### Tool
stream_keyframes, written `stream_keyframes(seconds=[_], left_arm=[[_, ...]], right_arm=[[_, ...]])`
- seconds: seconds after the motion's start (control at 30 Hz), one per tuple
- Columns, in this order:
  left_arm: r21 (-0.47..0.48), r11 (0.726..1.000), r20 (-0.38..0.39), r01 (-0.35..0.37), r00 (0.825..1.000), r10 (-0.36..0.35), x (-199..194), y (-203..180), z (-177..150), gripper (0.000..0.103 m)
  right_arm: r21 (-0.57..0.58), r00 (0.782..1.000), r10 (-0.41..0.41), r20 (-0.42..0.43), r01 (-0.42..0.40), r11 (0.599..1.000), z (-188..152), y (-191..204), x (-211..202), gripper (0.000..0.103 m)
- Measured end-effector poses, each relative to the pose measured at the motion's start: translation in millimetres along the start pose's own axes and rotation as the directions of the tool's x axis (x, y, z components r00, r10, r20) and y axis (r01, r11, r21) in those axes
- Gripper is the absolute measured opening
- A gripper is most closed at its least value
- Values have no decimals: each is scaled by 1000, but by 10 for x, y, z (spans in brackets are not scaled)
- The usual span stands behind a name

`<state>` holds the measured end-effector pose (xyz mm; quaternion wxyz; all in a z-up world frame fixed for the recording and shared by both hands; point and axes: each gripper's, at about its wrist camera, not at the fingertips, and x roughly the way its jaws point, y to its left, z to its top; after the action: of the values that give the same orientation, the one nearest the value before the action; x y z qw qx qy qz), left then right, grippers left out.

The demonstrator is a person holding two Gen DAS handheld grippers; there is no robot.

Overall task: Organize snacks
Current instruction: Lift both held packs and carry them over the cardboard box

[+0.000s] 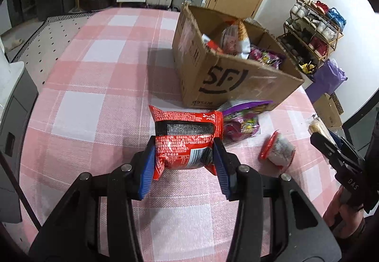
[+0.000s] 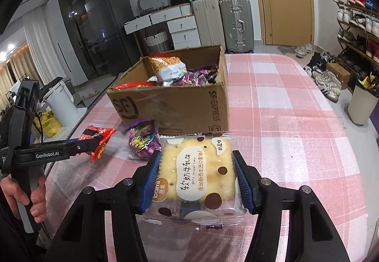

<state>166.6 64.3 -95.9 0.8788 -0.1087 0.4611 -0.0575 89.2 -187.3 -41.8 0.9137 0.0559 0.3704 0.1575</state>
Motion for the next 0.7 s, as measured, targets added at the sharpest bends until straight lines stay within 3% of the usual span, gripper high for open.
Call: stream_keyframes(seconds=[0.4, 0.7], left_arm=[[74, 997, 54, 23, 998, -27, -386, -235, 169, 42], [126, 992, 80, 31, 996, -41, -525, -428, 421, 42]], right_arm=[[-125, 993, 2, 116, 13, 992, 373, 443, -345, 59], [-128, 988, 29, 153, -9, 992, 590, 483, -420, 59]])
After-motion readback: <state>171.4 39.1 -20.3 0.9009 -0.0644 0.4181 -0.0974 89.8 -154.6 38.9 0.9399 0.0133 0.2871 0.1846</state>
